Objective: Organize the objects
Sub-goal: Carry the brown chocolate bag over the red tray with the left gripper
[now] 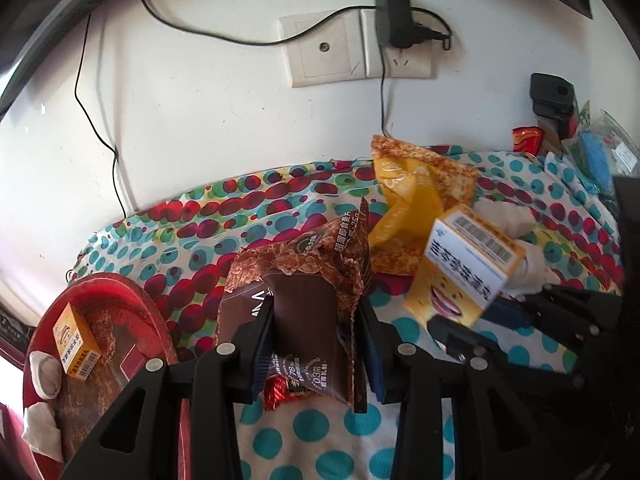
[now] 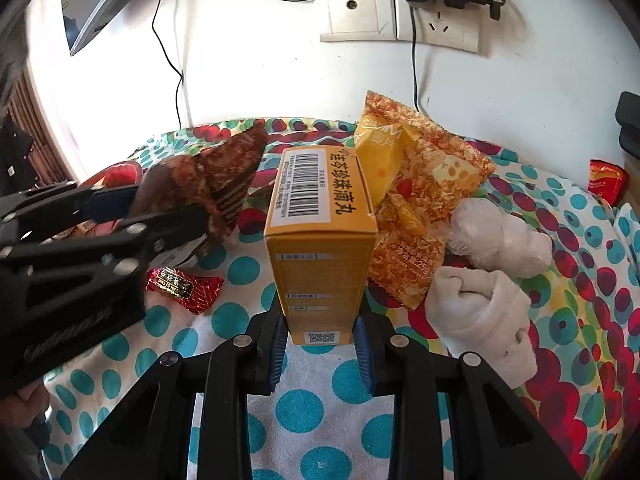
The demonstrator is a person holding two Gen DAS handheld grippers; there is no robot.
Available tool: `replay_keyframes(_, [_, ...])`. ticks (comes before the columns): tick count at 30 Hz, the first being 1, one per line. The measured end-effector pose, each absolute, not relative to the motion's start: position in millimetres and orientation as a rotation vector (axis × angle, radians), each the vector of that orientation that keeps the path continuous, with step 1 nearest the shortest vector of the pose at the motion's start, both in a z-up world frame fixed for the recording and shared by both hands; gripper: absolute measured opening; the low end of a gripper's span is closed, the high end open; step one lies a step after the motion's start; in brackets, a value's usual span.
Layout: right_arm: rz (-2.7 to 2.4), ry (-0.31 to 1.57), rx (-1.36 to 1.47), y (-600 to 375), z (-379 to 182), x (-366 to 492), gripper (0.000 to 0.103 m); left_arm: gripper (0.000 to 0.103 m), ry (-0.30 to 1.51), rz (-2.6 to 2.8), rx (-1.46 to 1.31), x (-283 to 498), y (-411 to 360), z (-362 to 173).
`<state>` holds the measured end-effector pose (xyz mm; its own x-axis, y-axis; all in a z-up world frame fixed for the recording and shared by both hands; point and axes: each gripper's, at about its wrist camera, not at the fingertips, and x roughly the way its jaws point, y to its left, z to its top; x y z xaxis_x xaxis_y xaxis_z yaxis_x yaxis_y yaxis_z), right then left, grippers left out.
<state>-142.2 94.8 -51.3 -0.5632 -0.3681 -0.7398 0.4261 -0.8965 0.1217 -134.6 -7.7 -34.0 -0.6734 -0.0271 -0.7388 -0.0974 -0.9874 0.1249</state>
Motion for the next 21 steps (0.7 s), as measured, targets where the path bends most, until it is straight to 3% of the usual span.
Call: replay_keyframes(21, [-2.460, 0.119, 1.131, 103.0, -51.5, -158.5, 0.029, 0.039, 0.150, 2.887, -1.189, -71.9, -4.1, -13.6])
